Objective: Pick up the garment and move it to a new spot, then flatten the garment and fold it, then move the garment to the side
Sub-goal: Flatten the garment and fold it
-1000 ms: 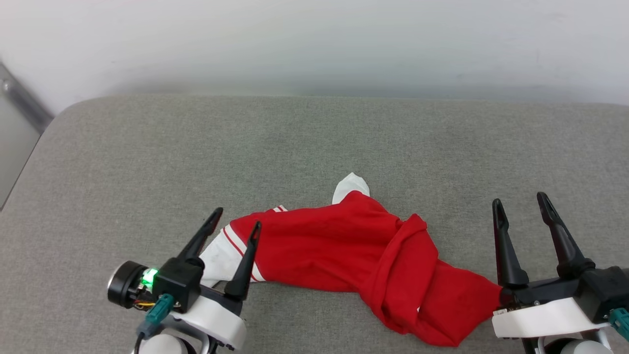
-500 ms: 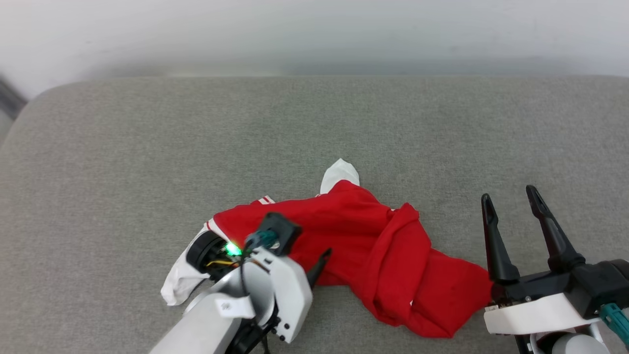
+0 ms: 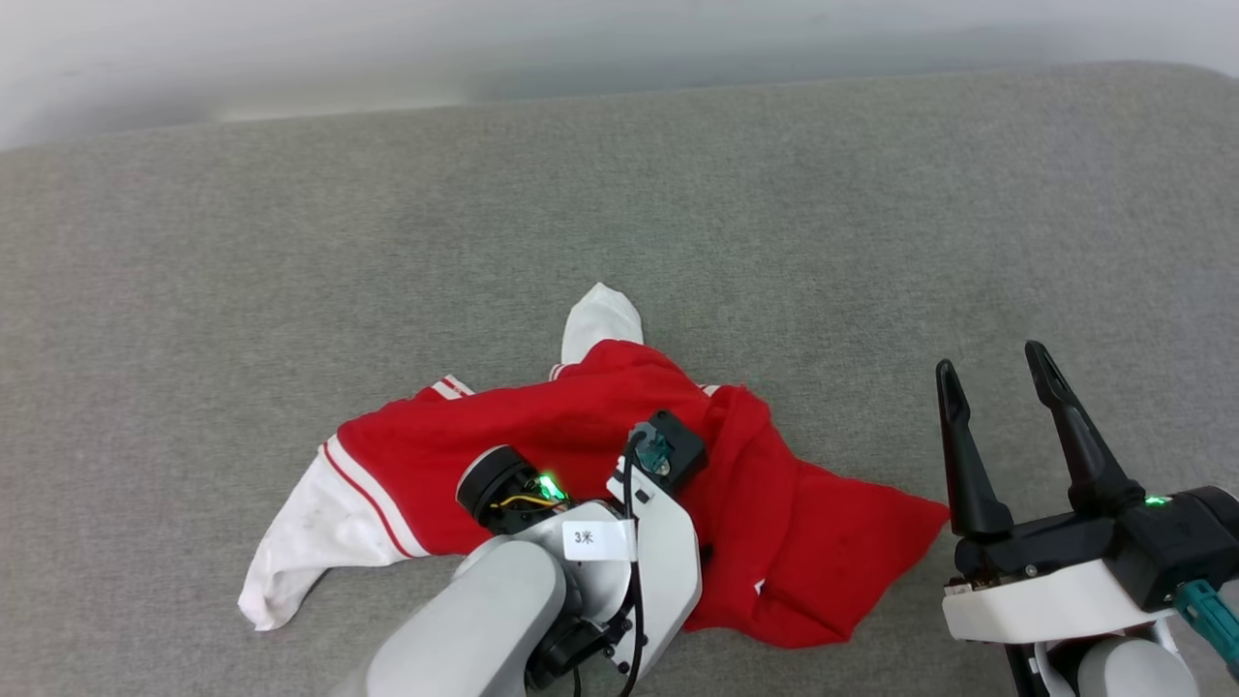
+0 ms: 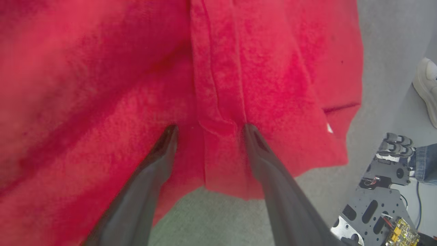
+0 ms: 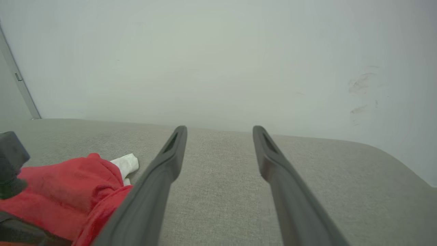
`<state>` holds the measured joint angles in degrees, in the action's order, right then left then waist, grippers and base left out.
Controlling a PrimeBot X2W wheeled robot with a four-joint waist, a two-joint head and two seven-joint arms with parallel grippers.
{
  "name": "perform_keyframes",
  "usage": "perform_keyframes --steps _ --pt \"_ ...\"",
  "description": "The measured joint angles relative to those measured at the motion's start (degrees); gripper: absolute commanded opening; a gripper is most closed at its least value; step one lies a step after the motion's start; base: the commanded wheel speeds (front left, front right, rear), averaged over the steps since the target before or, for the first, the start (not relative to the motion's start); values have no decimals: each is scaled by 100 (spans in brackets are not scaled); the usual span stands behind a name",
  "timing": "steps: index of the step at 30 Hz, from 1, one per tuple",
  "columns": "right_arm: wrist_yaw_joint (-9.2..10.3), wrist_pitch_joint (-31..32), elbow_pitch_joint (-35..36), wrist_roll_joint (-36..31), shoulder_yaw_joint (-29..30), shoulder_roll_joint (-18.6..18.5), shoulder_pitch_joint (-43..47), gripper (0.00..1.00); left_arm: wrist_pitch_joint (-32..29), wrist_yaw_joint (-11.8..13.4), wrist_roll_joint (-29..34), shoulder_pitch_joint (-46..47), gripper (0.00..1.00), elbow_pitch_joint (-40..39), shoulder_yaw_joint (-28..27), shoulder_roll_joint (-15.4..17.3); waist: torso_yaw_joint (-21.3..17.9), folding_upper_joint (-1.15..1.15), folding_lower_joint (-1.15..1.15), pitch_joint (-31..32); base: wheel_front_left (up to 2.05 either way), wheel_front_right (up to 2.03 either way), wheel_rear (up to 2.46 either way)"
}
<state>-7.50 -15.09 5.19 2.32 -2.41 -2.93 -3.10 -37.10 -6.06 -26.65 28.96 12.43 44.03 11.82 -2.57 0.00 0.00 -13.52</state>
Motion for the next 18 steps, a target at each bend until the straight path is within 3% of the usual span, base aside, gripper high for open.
perform_keyframes --steps 5,6,7,12,18 --pt "0 0 1 23 1 0 -37 100 20 -10 19 73 100 503 163 -142 -120 0 0 -122 0 0 0" --pt "-1 0 -1 23 -3 0 -38 100 20 -26 18 104 82 584 185 -154 -131 0 0 -133 0 0 0" --pt "0 0 -5 23 -3 0 -39 100 30 -36 14 124 0 669 207 -165 -135 0 0 -133 0 0 0" --pt "0 0 -41 23 19 1 -35 100 80 -92 -142 145 0 864 412 -218 -75 0 0 -33 0 0 0" --pt "0 0 -118 21 46 0 65 100 -274 -121 -323 44 0 558 943 16 125 0 0 255 0 0 0"
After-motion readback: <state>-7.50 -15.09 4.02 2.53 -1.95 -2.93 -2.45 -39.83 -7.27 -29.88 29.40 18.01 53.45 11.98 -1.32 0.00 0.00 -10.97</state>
